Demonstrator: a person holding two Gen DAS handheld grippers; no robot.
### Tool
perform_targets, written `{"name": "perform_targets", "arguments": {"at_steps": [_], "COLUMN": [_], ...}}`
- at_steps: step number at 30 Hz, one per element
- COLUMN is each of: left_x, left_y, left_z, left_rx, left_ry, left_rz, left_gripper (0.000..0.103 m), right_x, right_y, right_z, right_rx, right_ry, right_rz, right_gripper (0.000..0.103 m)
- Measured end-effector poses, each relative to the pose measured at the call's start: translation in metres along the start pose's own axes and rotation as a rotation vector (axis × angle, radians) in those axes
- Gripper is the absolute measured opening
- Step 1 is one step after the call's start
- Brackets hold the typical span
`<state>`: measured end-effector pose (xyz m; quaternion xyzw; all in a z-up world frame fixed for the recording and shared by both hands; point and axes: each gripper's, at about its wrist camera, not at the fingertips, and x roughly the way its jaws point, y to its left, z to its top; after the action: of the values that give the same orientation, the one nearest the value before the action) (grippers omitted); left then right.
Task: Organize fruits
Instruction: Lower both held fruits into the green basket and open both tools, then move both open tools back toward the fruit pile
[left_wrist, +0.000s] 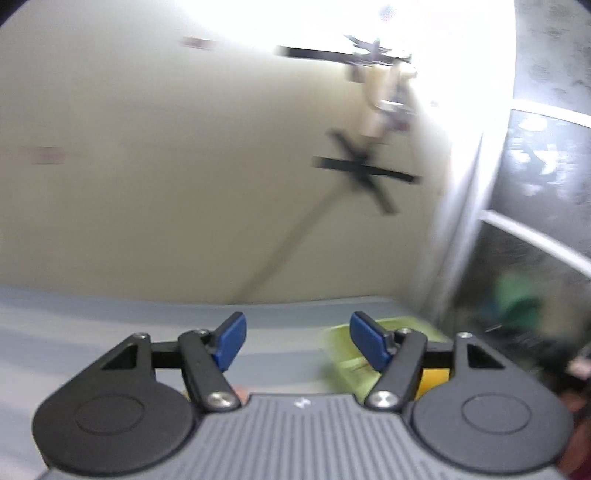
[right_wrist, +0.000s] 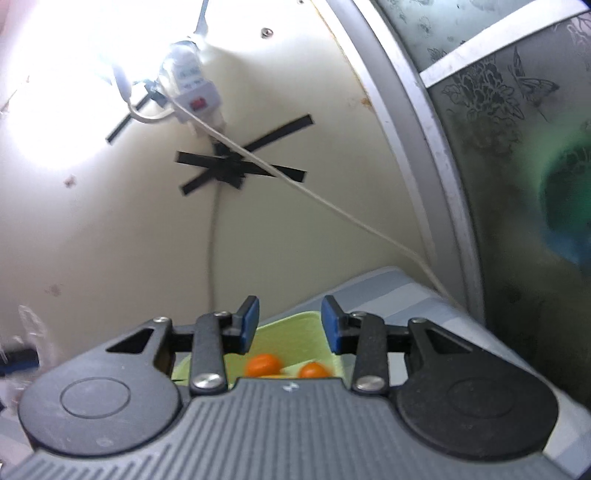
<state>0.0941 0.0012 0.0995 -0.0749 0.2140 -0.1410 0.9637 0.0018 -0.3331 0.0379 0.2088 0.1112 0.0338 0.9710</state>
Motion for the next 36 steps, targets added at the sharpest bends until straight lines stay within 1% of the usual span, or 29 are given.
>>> {"name": "perform_targets", "arguments": {"at_steps": [2, 4, 7, 8, 10, 12, 14, 16, 18, 20, 22, 25, 27, 29, 31, 34, 36], "left_x": [-0.019, -0.033, -0.044, -0.043, -0.043, -0.037, -0.029, -0.025, -0.021, -0.013, -0.011, -0.007, -0.005, -0.008, -0.010, -0.007, -0.007], "left_y": [0.028, 0.054, 0.076, 0.081, 0.086, 0.083, 0.078, 0.072, 0.068, 0.065, 0.068, 0.075, 0.082, 0.089, 0.087, 0.085, 0.083], "left_z": [-0.015, -0.034, -0.060, -0.069, -0.080, -0.088, -0.091, -0.089, -0.086, -0.084, -0.080, -0.062, -0.049, -0.043, -0.042, -0.048, -0.054], "left_rx": [-0.020, -0.059, -0.097, -0.115, -0.146, -0.146, -0.120, -0.084, -0.043, -0.025, -0.033, -0.044, -0.089, -0.127, -0.132, -0.155, -0.192], "left_ry": [0.026, 0.067, 0.109, 0.122, 0.144, 0.163, 0.167, 0.154, 0.146, 0.152, 0.149, 0.130, 0.123, 0.109, 0.101, 0.132, 0.150], "left_rz": [0.088, 0.150, 0.215, 0.222, 0.207, 0.181, 0.155, 0.131, 0.120, 0.112, 0.090, 0.071, 0.054, 0.019, 0.008, -0.018, -0.043], "left_gripper": [0.064, 0.064, 0.064, 0.064, 0.064, 0.064, 0.064, 0.064, 0.064, 0.064, 0.064, 0.064, 0.064, 0.064, 0.064, 0.064, 0.061], "right_x": [-0.011, -0.020, -0.027, -0.027, -0.026, -0.024, -0.021, -0.016, -0.010, 0.001, 0.014, 0.030, 0.038, 0.038, 0.037, 0.039, 0.042], "right_y": [0.010, 0.026, 0.056, 0.068, 0.090, 0.113, 0.134, 0.155, 0.168, 0.175, 0.179, 0.186, 0.192, 0.193, 0.196, 0.203, 0.202], "right_z": [-0.005, -0.014, -0.031, -0.038, -0.051, -0.065, -0.080, -0.090, -0.096, -0.096, -0.094, -0.097, -0.102, -0.105, -0.111, -0.116, -0.112], "right_rx": [0.008, -0.006, -0.051, -0.074, -0.118, -0.159, -0.220, -0.291, -0.324, -0.317, -0.296, -0.318, -0.342, -0.350, -0.376, -0.438, -0.425], "right_ry": [0.014, 0.039, 0.097, 0.124, 0.185, 0.249, 0.297, 0.321, 0.342, 0.358, 0.383, 0.395, 0.410, 0.429, 0.438, 0.434, 0.426], "right_rz": [0.045, 0.098, 0.177, 0.202, 0.236, 0.264, 0.291, 0.282, 0.287, 0.287, 0.278, 0.260, 0.254, 0.266, 0.266, 0.248, 0.249], "right_gripper": [0.040, 0.040, 0.040, 0.040, 0.040, 0.040, 0.039, 0.039, 0.039, 0.039, 0.039, 0.039, 0.039, 0.039, 0.039, 0.039, 0.039]}}
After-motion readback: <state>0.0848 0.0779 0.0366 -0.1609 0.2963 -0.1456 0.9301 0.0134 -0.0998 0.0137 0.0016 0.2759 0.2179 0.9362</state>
